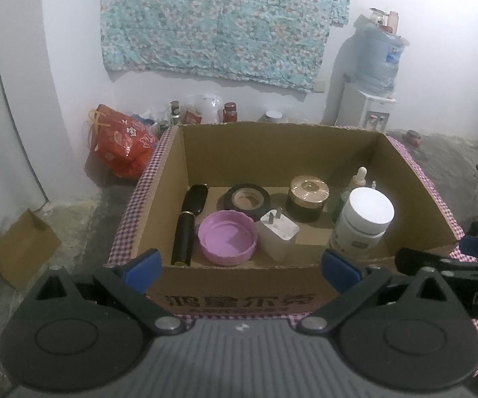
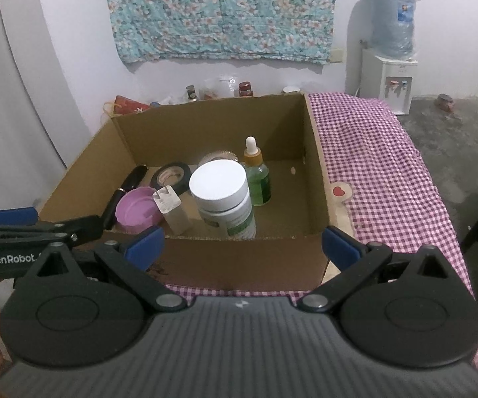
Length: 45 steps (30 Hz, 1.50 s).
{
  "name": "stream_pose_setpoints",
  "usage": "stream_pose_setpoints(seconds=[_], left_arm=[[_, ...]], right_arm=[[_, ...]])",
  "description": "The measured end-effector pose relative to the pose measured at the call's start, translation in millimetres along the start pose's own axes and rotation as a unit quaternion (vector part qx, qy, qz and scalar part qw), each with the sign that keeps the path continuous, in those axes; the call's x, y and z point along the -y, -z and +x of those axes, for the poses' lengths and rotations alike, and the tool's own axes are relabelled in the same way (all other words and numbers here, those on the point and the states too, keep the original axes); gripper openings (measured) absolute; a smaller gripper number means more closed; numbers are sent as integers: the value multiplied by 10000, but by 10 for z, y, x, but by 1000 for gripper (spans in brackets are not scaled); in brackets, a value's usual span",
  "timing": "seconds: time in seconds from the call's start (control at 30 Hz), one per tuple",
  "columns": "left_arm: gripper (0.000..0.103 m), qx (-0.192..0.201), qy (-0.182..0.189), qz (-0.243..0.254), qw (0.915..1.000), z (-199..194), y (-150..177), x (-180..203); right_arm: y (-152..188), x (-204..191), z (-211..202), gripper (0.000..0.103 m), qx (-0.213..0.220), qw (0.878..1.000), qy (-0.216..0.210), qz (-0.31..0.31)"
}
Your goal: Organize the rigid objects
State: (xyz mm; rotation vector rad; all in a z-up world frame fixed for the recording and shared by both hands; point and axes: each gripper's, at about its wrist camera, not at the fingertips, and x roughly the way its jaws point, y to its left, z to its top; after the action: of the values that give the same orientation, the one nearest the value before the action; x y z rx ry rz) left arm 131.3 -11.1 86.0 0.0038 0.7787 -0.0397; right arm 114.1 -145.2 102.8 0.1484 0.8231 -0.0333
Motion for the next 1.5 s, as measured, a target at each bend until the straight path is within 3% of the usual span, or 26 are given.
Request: stream_pose_setpoints(seconds=[1.5], left_arm=[[101, -84, 22, 67, 9999, -6, 23, -40]], right_arm=[[6, -57, -6, 102, -87, 9999, 67, 22]])
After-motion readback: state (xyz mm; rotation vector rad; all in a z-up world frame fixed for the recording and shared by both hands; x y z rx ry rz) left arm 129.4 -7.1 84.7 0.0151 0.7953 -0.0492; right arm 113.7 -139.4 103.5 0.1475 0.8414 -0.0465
